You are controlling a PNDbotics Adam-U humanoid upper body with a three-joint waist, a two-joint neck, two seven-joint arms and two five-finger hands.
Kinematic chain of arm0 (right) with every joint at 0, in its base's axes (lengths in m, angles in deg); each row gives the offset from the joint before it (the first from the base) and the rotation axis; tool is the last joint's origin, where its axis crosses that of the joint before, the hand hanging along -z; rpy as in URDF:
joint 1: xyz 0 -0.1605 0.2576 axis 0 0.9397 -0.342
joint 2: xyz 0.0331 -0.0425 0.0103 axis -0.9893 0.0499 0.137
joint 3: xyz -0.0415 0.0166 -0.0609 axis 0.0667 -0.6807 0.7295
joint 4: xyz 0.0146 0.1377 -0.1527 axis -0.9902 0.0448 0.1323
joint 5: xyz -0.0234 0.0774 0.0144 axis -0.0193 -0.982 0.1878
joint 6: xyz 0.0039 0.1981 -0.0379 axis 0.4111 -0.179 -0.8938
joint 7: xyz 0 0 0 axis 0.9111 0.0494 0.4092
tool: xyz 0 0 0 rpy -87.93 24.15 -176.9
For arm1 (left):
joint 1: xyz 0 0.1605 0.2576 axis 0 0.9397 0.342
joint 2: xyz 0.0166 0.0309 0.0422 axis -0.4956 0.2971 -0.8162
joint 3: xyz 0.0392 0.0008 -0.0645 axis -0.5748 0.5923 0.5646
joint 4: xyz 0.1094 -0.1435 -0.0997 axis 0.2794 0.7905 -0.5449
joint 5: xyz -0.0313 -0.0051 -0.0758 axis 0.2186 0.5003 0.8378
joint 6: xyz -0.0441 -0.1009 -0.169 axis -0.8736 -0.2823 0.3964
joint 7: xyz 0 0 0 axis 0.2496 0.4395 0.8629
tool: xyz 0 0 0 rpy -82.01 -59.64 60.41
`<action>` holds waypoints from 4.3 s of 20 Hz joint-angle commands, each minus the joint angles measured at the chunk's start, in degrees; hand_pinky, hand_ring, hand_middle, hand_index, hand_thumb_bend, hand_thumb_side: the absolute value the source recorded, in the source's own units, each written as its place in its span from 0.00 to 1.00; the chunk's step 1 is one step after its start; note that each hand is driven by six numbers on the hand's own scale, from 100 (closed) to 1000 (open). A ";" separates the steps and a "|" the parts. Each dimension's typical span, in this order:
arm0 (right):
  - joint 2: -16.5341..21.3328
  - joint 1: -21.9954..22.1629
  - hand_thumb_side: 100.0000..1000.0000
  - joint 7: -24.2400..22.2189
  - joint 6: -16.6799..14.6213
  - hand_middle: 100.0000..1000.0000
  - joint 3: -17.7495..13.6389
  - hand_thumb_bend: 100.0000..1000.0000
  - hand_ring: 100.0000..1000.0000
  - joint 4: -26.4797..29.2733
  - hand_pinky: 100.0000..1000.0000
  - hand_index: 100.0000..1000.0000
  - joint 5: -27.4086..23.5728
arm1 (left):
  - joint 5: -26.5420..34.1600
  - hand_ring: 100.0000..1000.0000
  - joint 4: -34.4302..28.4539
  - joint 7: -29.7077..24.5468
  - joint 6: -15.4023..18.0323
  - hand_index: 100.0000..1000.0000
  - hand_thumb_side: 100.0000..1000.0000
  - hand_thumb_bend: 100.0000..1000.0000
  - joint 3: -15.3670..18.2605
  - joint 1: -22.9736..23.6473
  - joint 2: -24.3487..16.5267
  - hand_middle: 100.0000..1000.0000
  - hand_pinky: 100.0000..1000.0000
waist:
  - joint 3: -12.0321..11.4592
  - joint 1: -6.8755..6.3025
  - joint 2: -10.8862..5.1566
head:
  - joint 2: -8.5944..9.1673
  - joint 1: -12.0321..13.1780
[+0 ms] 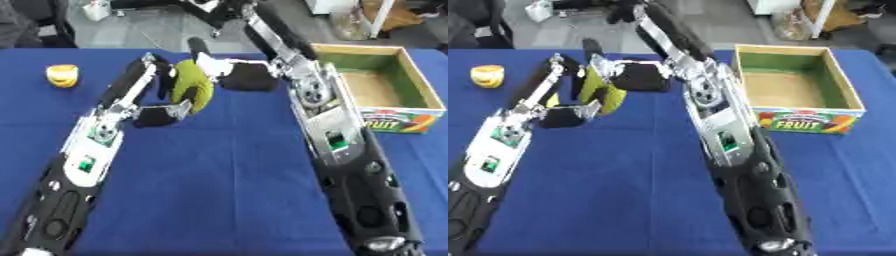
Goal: Pick up the objects with one hand, pass them to the other hand, and then place them into the box on the other side of the table.
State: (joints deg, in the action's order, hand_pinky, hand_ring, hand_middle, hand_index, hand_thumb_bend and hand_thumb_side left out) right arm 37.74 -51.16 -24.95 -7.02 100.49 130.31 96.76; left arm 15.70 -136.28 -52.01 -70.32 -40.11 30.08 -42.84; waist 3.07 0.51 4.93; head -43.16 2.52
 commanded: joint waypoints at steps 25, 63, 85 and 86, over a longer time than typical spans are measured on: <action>-1.56 1.56 0.18 6.85 1.24 0.78 -3.70 0.05 0.69 -20.77 0.76 0.90 3.41 | 9.68 0.16 -14.03 -6.20 -4.98 0.27 0.08 0.00 -2.08 -4.09 -1.31 0.12 0.46 | -0.83 -0.53 -0.96 | 2.40 -2.80; 10.41 -19.37 0.31 -12.64 -10.05 0.85 6.05 0.07 0.80 -10.57 0.87 0.96 4.37 | 9.89 0.17 0.02 -1.42 5.84 0.27 0.12 0.00 -1.99 -4.99 -0.75 0.13 0.47 | 0.01 1.52 -1.07 | 3.71 -2.20; 8.74 -20.02 0.32 -22.03 -11.45 0.86 6.96 0.10 0.81 -10.90 0.88 0.97 4.84 | 27.18 0.20 -0.38 4.61 8.05 0.29 0.14 0.00 0.28 -4.78 1.42 0.15 0.49 | -0.23 1.81 -1.04 | 4.32 -2.74; 8.72 -20.07 0.32 -22.06 -11.46 0.86 6.83 0.10 0.81 -10.84 0.88 0.97 5.11 | 27.52 0.20 -0.32 4.21 8.24 0.29 0.14 0.00 0.16 -4.78 1.44 0.15 0.49 | -0.27 1.79 -1.03 | 4.37 -2.81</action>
State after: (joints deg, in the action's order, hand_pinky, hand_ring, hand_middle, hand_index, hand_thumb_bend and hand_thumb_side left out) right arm 46.48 -69.89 -46.74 -18.39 107.63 119.12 101.44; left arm 42.71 -135.14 -47.32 -62.43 -39.78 26.56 -41.22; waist 2.78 1.76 4.93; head -39.63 -0.12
